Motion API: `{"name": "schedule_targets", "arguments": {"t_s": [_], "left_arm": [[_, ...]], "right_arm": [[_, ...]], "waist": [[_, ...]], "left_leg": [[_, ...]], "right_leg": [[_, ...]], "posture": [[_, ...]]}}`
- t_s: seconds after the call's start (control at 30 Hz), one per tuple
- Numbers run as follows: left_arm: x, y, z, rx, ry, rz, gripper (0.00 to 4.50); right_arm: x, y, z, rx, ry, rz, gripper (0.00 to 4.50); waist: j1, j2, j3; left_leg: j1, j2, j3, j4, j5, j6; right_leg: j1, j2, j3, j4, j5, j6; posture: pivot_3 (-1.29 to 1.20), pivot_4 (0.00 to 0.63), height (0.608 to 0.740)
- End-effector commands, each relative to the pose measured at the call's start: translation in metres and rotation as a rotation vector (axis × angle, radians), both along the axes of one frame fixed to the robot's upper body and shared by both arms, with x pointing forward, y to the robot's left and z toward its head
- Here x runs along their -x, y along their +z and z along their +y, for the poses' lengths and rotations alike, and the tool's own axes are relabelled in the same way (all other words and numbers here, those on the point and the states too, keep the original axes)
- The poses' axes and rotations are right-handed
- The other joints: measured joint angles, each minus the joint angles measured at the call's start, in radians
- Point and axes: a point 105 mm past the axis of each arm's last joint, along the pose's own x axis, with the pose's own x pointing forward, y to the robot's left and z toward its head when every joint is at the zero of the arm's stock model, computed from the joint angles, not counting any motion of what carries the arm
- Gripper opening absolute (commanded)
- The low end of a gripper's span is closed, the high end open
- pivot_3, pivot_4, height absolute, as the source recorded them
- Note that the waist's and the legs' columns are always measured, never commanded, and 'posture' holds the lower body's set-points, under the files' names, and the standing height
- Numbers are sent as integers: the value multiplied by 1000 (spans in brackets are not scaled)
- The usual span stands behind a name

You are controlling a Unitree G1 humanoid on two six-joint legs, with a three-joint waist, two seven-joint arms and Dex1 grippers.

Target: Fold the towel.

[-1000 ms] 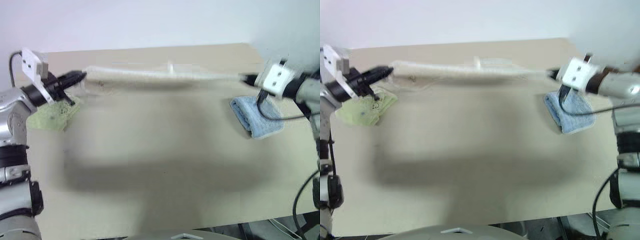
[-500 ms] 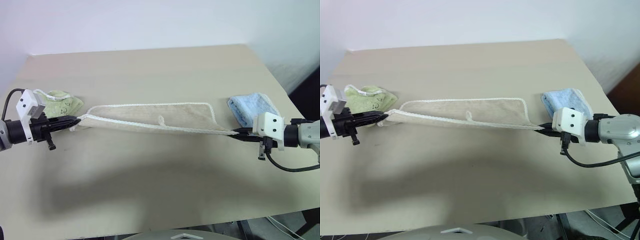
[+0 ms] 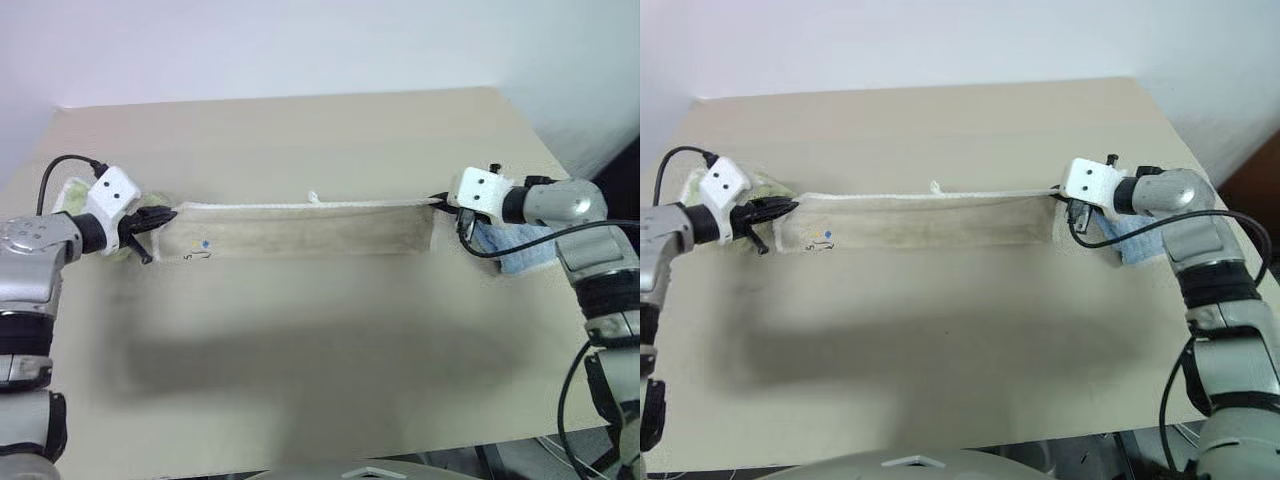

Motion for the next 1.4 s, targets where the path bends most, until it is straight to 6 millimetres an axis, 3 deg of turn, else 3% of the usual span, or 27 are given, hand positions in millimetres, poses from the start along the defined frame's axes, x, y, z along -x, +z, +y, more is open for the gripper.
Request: {"name": "schedule_targets", "arguments": {"t_s": [0.03,0.23,0.27,0.33,0.5,0.67,0.87,0.97,1.13,1.27,1.4], "left_arm": [[-14,3,8,-95,50,-65,0],[-17,-7,-1,-109,-7,-45,0],[-17,-8,-2,-98,-8,-37,513],[-16,-8,-2,-83,-11,-30,1010],[-16,-9,0,-74,-5,-30,2749],[-22,-5,9,-108,62,-76,4488],[-28,12,9,-37,106,-160,4488],[-28,24,4,27,99,-193,4488],[-21,30,-12,111,21,-195,4488],[-9,26,-37,161,-108,-153,4488],[3,18,-59,175,-225,-90,4488]], "right_arm": [[-12,6,-8,46,-26,-56,53],[-16,1,-8,65,-14,-67,53],[-16,0,-8,68,-12,-68,500],[-16,0,-10,79,-13,-81,977],[-17,7,-15,110,-10,-144,2727],[-17,25,-23,108,-36,-233,4482],[-8,54,-36,8,-94,-319,4482],[9,61,-33,-259,-144,-234,4482],[45,40,-21,-546,-232,33,4482],[78,6,-5,-883,-390,390,4482],[91,-6,6,-1106,-518,591,4482]], "waist": [[0,0,0],[-3,0,0],[-3,0,0],[-3,0,0],[-3,0,0],[-2,0,0],[0,0,0],[2,-1,0],[4,0,0],[6,-1,-1],[3,-1,-1]], "left_leg": [[-1,0,0,0,1,-1],[-1,-1,0,0,0,0],[-1,-1,0,0,0,0],[-1,-1,0,0,0,1],[0,0,0,1,0,0],[1,0,0,1,1,0],[1,0,0,1,1,0],[1,0,-1,1,0,0],[0,0,-2,2,0,1],[2,1,-2,2,0,1],[3,2,-2,3,0,0]], "right_leg": [[0,0,0,0,0,0],[-1,0,0,1,0,0],[-1,0,0,1,0,0],[-1,0,0,1,0,0],[-1,0,0,2,0,0],[0,0,0,2,0,0],[0,0,0,2,0,0],[1,1,0,2,0,0],[2,-1,-1,2,0,0],[3,-1,0,1,0,0],[3,-2,1,1,1,-1]], "posture": [[0,150,728],[0,150,728],[0,150,728],[0,150,728],[0,150,728],[0,150,728],[0,150,728],[0,150,728],[0,150,728],[0,150,728],[0,150,728]]}}
